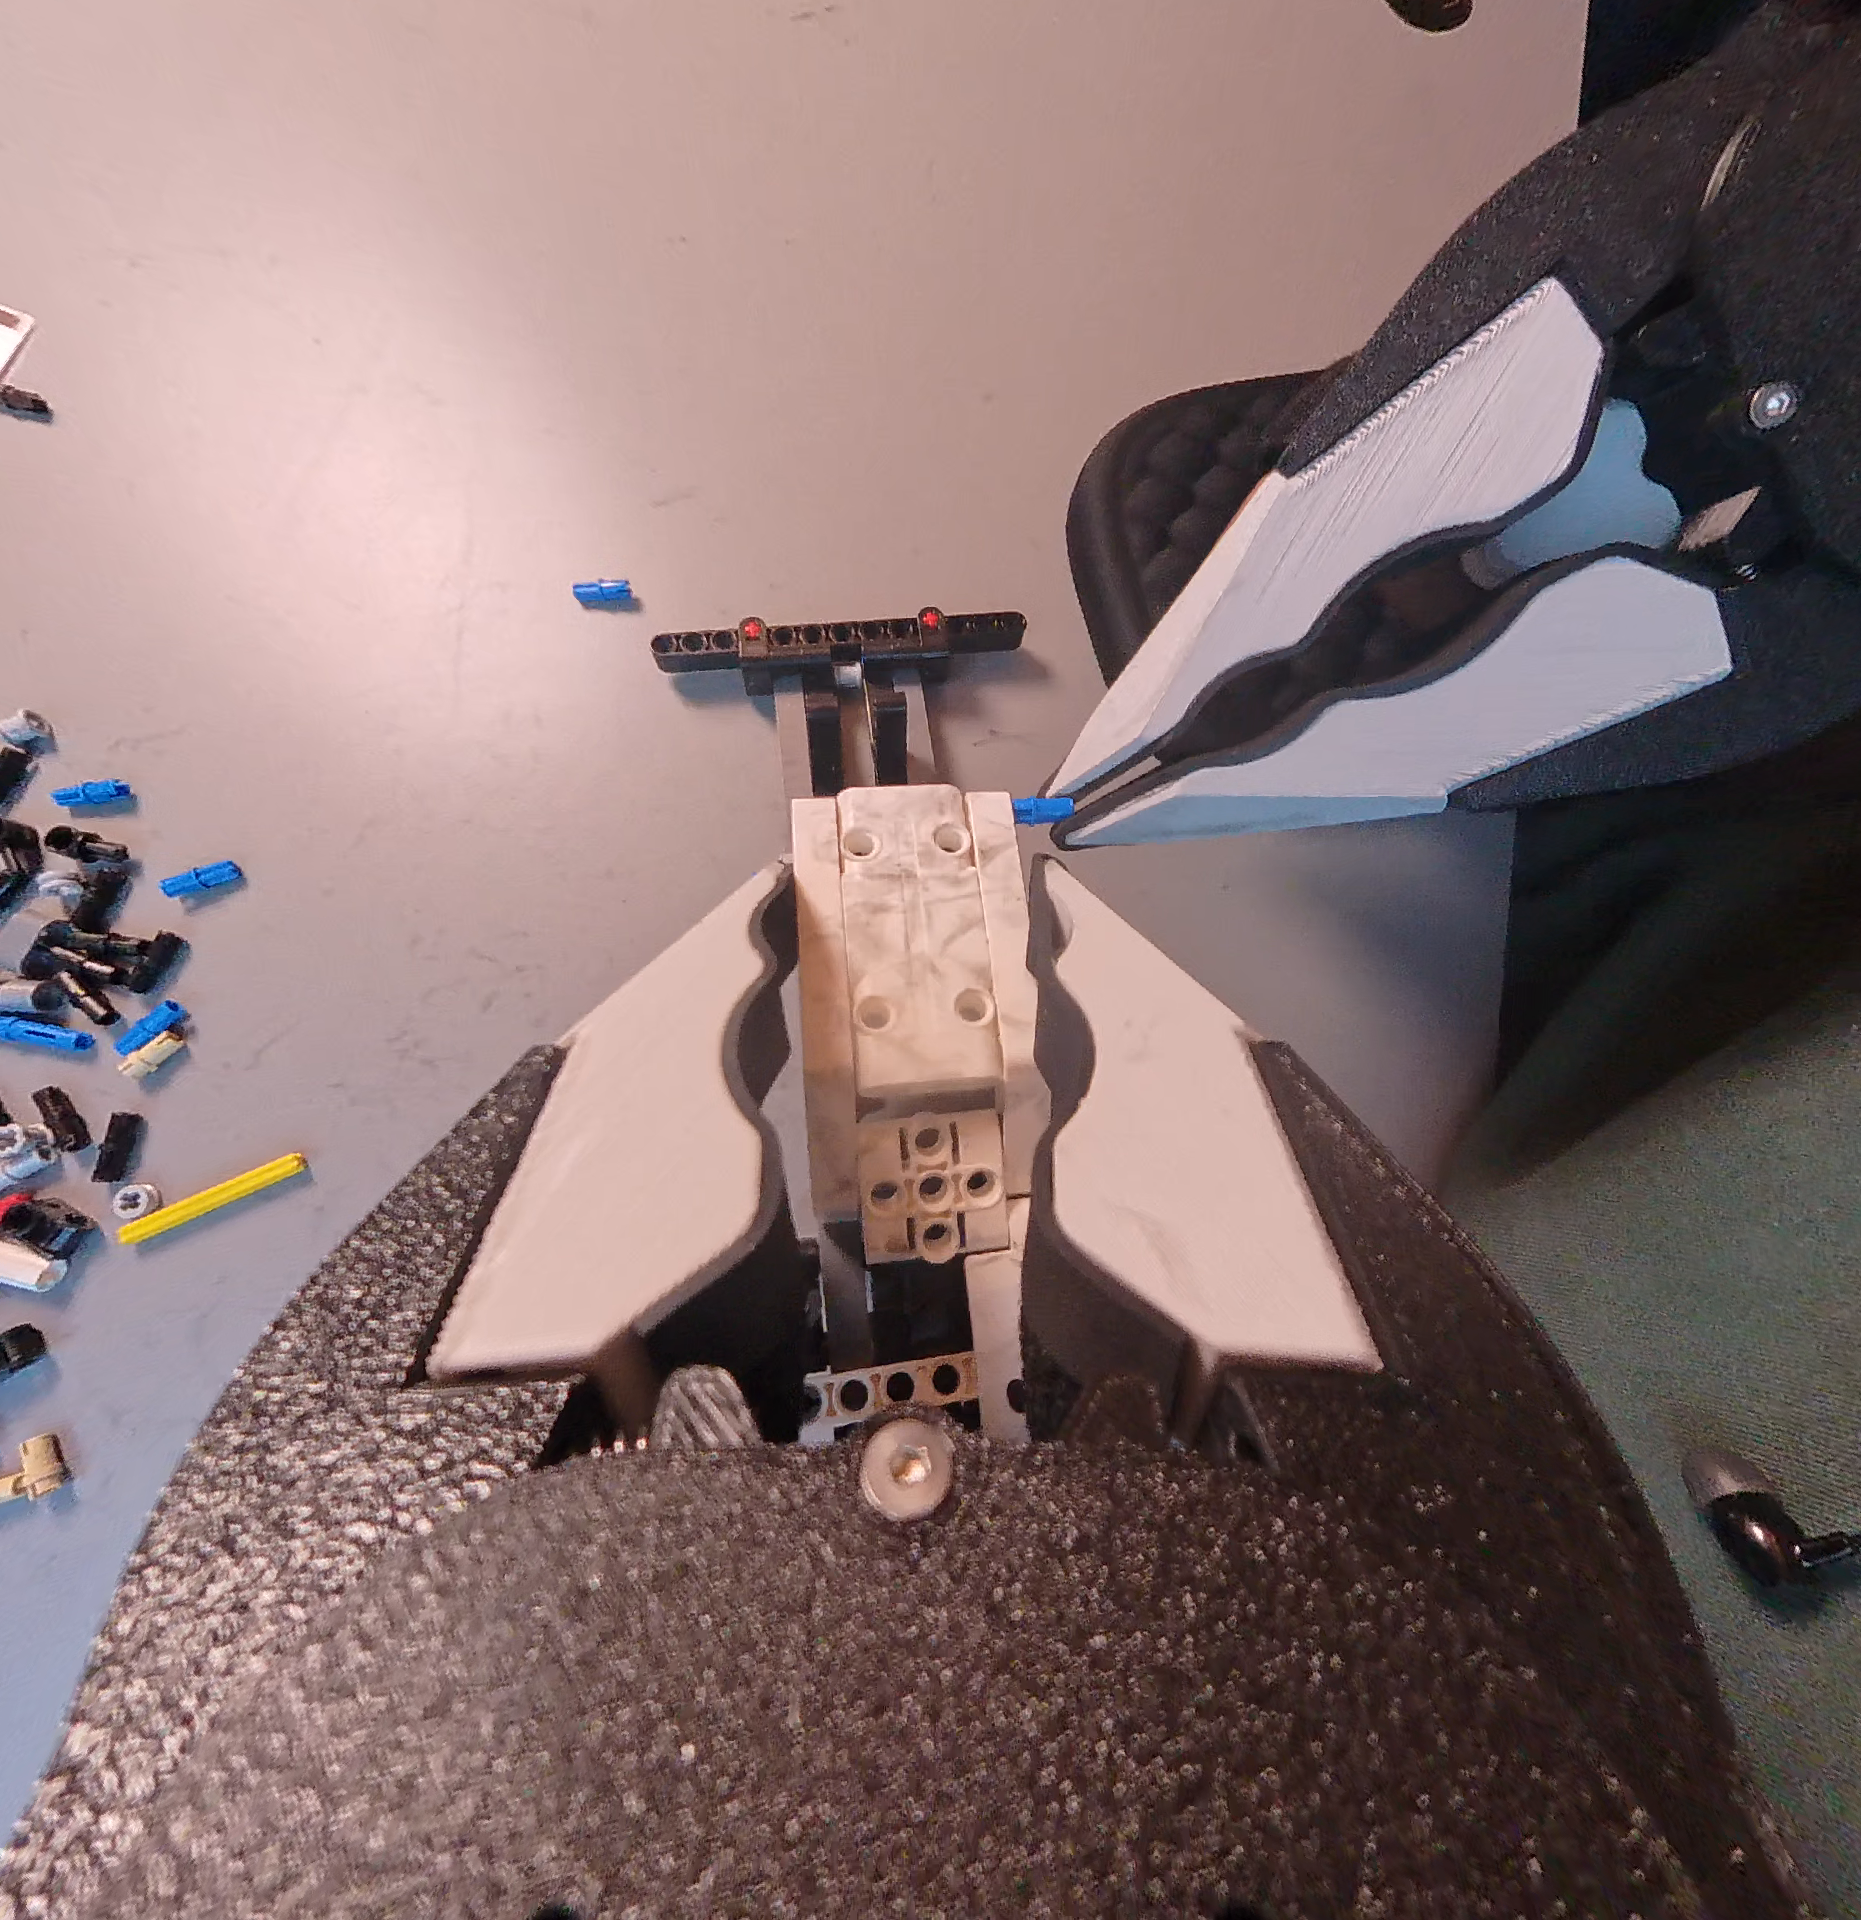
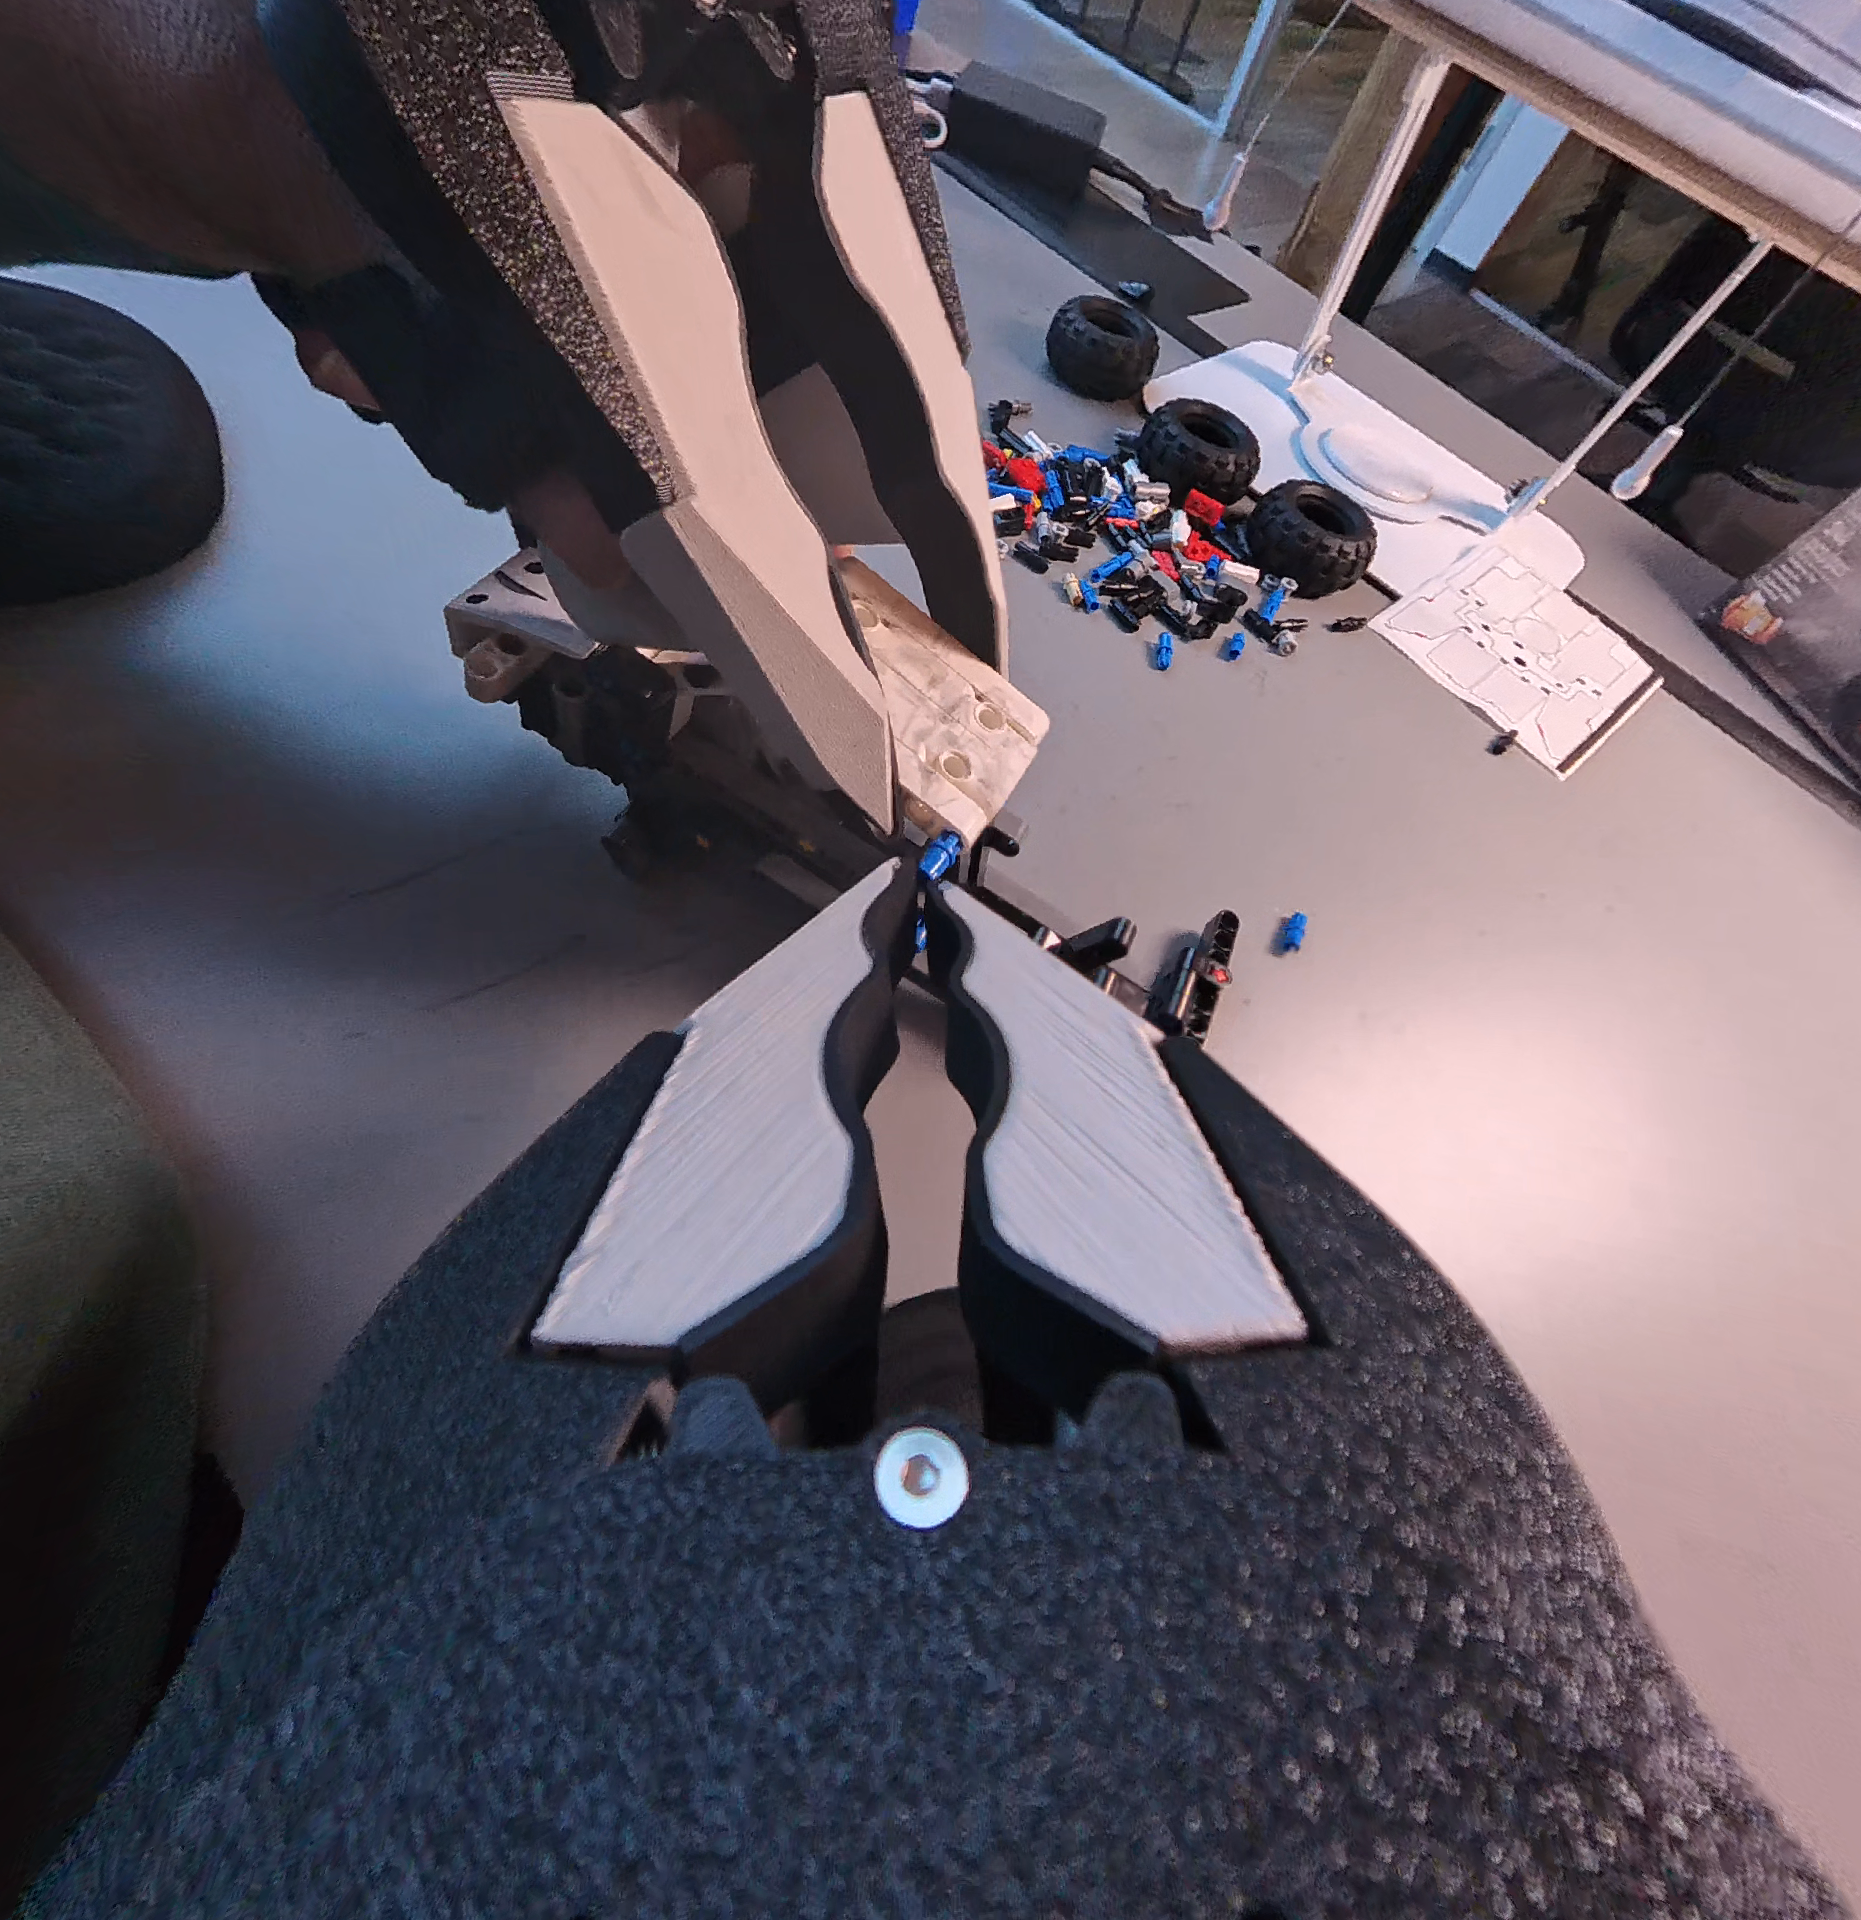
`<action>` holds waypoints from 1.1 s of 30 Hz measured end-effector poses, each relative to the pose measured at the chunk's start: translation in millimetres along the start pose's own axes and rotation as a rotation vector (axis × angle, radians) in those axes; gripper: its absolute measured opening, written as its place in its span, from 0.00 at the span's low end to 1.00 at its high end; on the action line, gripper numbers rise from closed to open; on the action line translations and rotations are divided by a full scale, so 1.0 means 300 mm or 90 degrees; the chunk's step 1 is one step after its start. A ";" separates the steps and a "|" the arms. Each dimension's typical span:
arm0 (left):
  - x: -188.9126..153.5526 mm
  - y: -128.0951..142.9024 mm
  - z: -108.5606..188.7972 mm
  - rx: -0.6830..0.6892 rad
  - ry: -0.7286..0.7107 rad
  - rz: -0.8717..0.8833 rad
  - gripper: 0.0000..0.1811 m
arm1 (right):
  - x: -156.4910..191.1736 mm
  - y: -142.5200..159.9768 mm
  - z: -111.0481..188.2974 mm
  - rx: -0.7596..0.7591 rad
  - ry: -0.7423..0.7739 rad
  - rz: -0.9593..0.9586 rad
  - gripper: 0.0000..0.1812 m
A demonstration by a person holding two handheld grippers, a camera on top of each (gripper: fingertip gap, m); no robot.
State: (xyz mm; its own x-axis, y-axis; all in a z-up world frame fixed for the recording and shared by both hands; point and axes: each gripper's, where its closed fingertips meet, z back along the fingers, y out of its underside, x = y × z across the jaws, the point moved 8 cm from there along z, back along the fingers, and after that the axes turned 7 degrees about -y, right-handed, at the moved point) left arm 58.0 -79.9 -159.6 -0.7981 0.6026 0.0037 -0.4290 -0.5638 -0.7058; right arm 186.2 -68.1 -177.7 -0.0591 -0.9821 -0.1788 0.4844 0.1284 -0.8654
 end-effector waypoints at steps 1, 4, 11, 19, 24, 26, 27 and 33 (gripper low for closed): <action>-0.003 -0.001 -0.001 0.001 -0.002 -0.003 0.24 | 0.006 0.001 0.002 0.002 0.010 -0.002 0.00; -0.002 -0.003 -0.002 0.003 -0.025 -0.007 0.24 | 0.038 -0.001 0.020 -0.003 -0.004 -0.017 0.00; 0.031 0.023 0.053 -0.017 -0.026 -0.025 0.24 | -0.087 -0.028 0.140 -0.063 -0.004 -0.061 0.00; 0.068 0.068 0.133 -0.063 0.006 0.012 0.29 | -0.325 -0.097 -0.190 -0.019 -0.233 0.051 0.00; 0.054 0.116 0.132 -0.050 0.007 0.035 0.33 | -0.270 -0.156 -0.198 -0.065 -0.305 0.047 0.11; 0.049 0.124 0.122 -0.051 0.013 0.040 0.31 | -0.245 -0.155 -0.174 -0.090 -0.315 0.034 0.20; 0.049 0.125 0.119 -0.057 0.015 0.045 0.26 | -0.231 -0.153 -0.159 -0.102 -0.312 0.035 0.23; 0.084 0.126 0.118 -0.082 0.029 0.131 0.25 | -0.135 -0.139 -0.071 -0.149 -0.227 0.098 0.31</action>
State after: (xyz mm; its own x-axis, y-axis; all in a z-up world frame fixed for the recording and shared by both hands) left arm 6.7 -106.1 -161.1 -0.8414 0.5098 -0.1794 -0.2001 -0.6024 -0.7727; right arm 150.0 -30.7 -144.4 0.3219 -0.9300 -0.1774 0.2511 0.2645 -0.9311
